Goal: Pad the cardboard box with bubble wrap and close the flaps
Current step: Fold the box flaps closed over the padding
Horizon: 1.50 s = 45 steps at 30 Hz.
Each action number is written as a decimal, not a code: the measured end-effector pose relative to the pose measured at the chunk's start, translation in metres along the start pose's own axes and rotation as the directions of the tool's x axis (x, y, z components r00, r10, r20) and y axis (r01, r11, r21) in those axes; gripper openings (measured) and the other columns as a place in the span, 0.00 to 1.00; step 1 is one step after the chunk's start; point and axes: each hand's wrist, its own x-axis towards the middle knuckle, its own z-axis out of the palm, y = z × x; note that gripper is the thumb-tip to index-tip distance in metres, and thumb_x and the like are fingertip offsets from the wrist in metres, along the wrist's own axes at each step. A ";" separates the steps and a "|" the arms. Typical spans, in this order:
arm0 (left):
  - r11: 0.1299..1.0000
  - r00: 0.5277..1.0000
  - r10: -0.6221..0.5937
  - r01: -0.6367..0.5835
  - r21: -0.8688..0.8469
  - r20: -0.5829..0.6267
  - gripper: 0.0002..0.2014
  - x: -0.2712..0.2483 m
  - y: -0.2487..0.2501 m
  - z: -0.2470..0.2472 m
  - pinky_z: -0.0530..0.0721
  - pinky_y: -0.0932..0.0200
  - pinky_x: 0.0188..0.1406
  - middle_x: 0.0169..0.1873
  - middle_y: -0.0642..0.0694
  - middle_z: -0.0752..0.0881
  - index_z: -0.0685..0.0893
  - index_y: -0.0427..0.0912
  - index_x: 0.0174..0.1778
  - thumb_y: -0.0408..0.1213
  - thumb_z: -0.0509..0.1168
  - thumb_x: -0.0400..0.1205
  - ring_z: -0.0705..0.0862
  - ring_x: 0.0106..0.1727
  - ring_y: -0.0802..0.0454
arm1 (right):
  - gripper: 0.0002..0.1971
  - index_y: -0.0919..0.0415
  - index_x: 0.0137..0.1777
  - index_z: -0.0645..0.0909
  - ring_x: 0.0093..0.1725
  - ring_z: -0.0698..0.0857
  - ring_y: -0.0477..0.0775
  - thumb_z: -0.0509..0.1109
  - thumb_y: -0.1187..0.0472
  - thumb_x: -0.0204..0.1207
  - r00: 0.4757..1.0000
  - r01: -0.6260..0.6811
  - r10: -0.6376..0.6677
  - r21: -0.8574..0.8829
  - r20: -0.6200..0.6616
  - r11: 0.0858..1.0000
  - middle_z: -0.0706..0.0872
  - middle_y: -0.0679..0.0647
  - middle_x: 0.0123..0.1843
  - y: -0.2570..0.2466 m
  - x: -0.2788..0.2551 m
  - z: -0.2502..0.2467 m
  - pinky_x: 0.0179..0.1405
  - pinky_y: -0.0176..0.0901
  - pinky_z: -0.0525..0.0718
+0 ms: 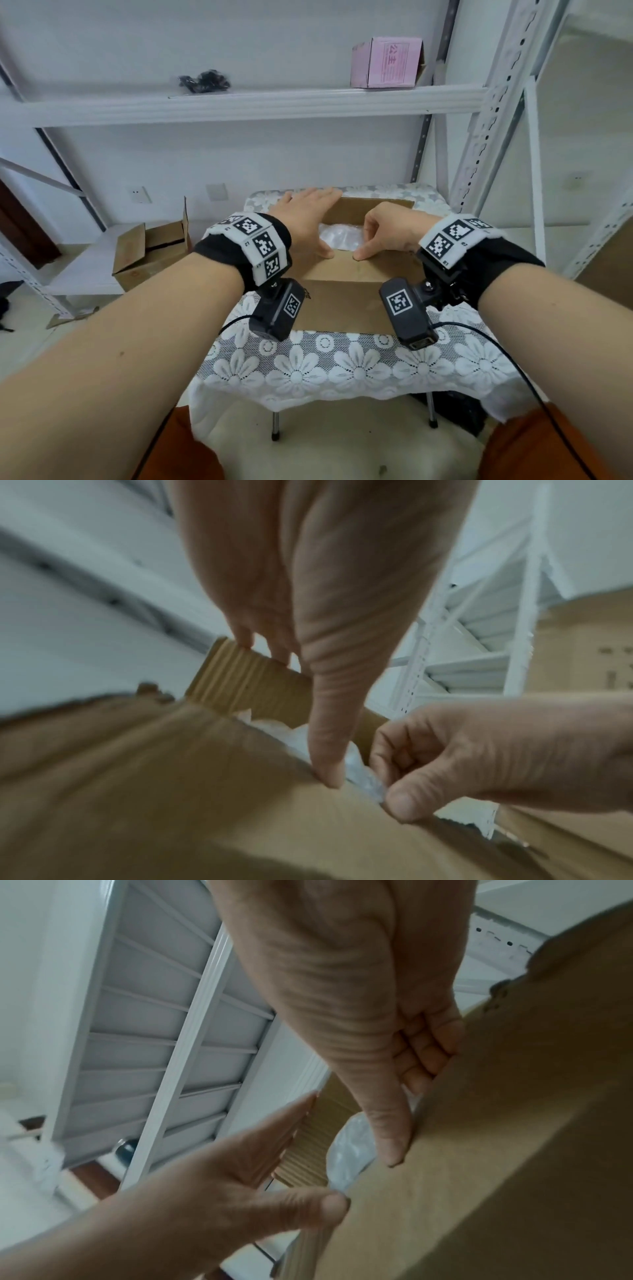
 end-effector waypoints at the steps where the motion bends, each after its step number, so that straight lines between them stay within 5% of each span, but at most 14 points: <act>1: 1.000 0.999 -0.001 0.002 -0.029 0.038 0.51 0.000 -0.001 0.001 0.49 0.43 0.83 0.84 0.50 0.53 0.49 0.53 0.83 0.49 0.75 0.71 0.50 0.84 0.49 | 0.15 0.58 0.43 0.81 0.39 0.79 0.48 0.81 0.51 0.65 0.999 0.018 -0.019 -0.017 -0.030 1.000 0.82 0.49 0.40 0.000 -0.002 0.001 0.32 0.38 0.74; 4: 0.988 0.999 -0.038 0.032 -0.152 -0.038 0.40 -0.004 -0.001 0.008 0.71 0.47 0.73 0.74 0.50 0.75 0.65 0.55 0.78 0.45 0.76 0.72 0.74 0.73 0.48 | 0.13 0.55 0.42 0.80 0.46 0.83 0.53 0.80 0.52 0.66 0.982 0.097 -0.118 -0.150 -0.144 0.984 0.84 0.51 0.45 -0.003 -0.007 0.005 0.40 0.43 0.78; 6: 0.974 0.995 -0.057 0.038 -0.224 -0.080 0.30 -0.009 0.001 0.010 0.78 0.51 0.65 0.66 0.52 0.82 0.74 0.53 0.71 0.42 0.75 0.73 0.80 0.64 0.50 | 0.16 0.56 0.42 0.74 0.45 0.81 0.57 0.78 0.52 0.66 0.944 0.128 -0.210 -0.304 -0.255 0.944 0.81 0.53 0.44 -0.007 -0.012 0.010 0.37 0.47 0.74; 9: 0.961 0.996 -0.061 0.040 -0.273 -0.065 0.24 -0.012 0.000 0.011 0.79 0.53 0.63 0.63 0.51 0.83 0.79 0.49 0.66 0.41 0.74 0.73 0.81 0.62 0.51 | 0.22 0.58 0.52 0.73 0.48 0.75 0.57 0.79 0.50 0.64 0.885 0.143 -0.310 -0.429 -0.348 0.892 0.75 0.53 0.48 -0.011 -0.016 0.011 0.40 0.46 0.69; 12: 0.955 0.996 -0.081 0.066 -0.289 -0.038 0.23 -0.010 -0.001 0.008 0.79 0.51 0.64 0.61 0.51 0.84 0.81 0.49 0.62 0.42 0.76 0.72 0.82 0.60 0.51 | 0.24 0.56 0.62 0.78 0.58 0.73 0.56 0.78 0.54 0.67 0.890 0.236 -0.348 -0.356 -0.295 0.904 0.77 0.53 0.58 -0.009 -0.013 0.012 0.52 0.44 0.71; 20: 0.952 0.996 -0.073 0.083 -0.293 0.048 0.17 -0.003 -0.006 0.008 0.78 0.58 0.63 0.59 0.53 0.87 0.88 0.53 0.58 0.46 0.75 0.72 0.83 0.59 0.55 | 0.09 0.56 0.53 0.89 0.57 0.80 0.52 0.74 0.59 0.74 0.926 0.314 -0.330 -0.115 -0.183 0.943 0.83 0.52 0.58 0.005 -0.005 0.018 0.55 0.40 0.77; 24: 0.949 0.999 -0.030 0.042 -0.312 0.044 0.15 -0.006 -0.009 0.015 0.74 0.61 0.58 0.58 0.50 0.84 0.88 0.51 0.59 0.47 0.71 0.77 0.78 0.56 0.55 | 0.09 0.57 0.52 0.90 0.58 0.79 0.50 0.71 0.58 0.77 0.912 0.323 -0.330 -0.067 -0.243 0.944 0.83 0.49 0.58 0.013 -0.003 0.032 0.59 0.44 0.76; 30: 0.929 0.990 0.044 -0.090 -0.359 -0.134 0.16 -0.020 -0.002 0.045 0.75 0.54 0.64 0.61 0.47 0.82 0.84 0.41 0.62 0.45 0.62 0.83 0.79 0.62 0.48 | 0.14 0.62 0.54 0.87 0.60 0.74 0.53 0.62 0.56 0.83 0.866 0.331 -0.387 -0.218 -0.316 0.918 0.81 0.53 0.58 0.016 -0.005 0.050 0.47 0.30 0.57; 33: 0.931 0.993 0.078 -0.105 -0.351 -0.089 0.34 -0.025 0.001 0.051 0.76 0.55 0.60 0.54 0.49 0.80 0.75 0.43 0.63 0.67 0.59 0.72 0.77 0.56 0.52 | 0.14 0.64 0.53 0.86 0.59 0.75 0.54 0.62 0.57 0.83 0.856 0.345 -0.397 -0.208 -0.330 0.915 0.80 0.55 0.56 0.015 -0.006 0.050 0.44 0.31 0.56; 36: 0.981 0.995 0.103 -0.101 -0.166 0.000 0.48 -0.020 0.002 0.049 0.74 0.47 0.67 0.56 0.50 0.76 0.69 0.44 0.60 0.80 0.58 0.56 0.74 0.62 0.48 | 0.13 0.64 0.53 0.86 0.58 0.76 0.55 0.63 0.57 0.82 0.849 0.365 -0.407 -0.181 -0.339 0.913 0.81 0.56 0.55 0.015 -0.006 0.049 0.44 0.31 0.57; 38: 0.990 0.994 0.106 -0.104 -0.092 0.018 0.44 -0.015 0.005 0.050 0.69 0.47 0.71 0.55 0.50 0.73 0.66 0.44 0.55 0.77 0.64 0.57 0.70 0.67 0.45 | 0.12 0.63 0.53 0.86 0.56 0.77 0.56 0.63 0.58 0.82 0.843 0.376 -0.414 -0.173 -0.344 0.910 0.81 0.56 0.54 0.016 -0.005 0.049 0.43 0.30 0.56; 41: 0.991 0.996 0.081 -0.084 -0.108 -0.035 0.39 -0.011 0.011 0.049 0.72 0.51 0.62 0.48 0.51 0.70 0.63 0.46 0.48 0.71 0.71 0.58 0.71 0.55 0.48 | 0.11 0.60 0.55 0.87 0.54 0.79 0.57 0.64 0.60 0.81 0.815 0.412 -0.445 -0.168 -0.372 0.895 0.84 0.56 0.52 0.016 -0.006 0.051 0.41 0.32 0.57; 45: 0.992 0.998 0.045 -0.049 -0.120 -0.038 0.45 -0.007 0.011 0.051 0.73 0.53 0.61 0.52 0.48 0.73 0.66 0.44 0.55 0.72 0.72 0.53 0.73 0.56 0.48 | 0.14 0.55 0.59 0.86 0.57 0.74 0.53 0.59 0.58 0.84 0.831 0.416 -0.451 -0.175 -0.325 0.892 0.81 0.50 0.57 0.016 -0.006 0.053 0.47 0.33 0.60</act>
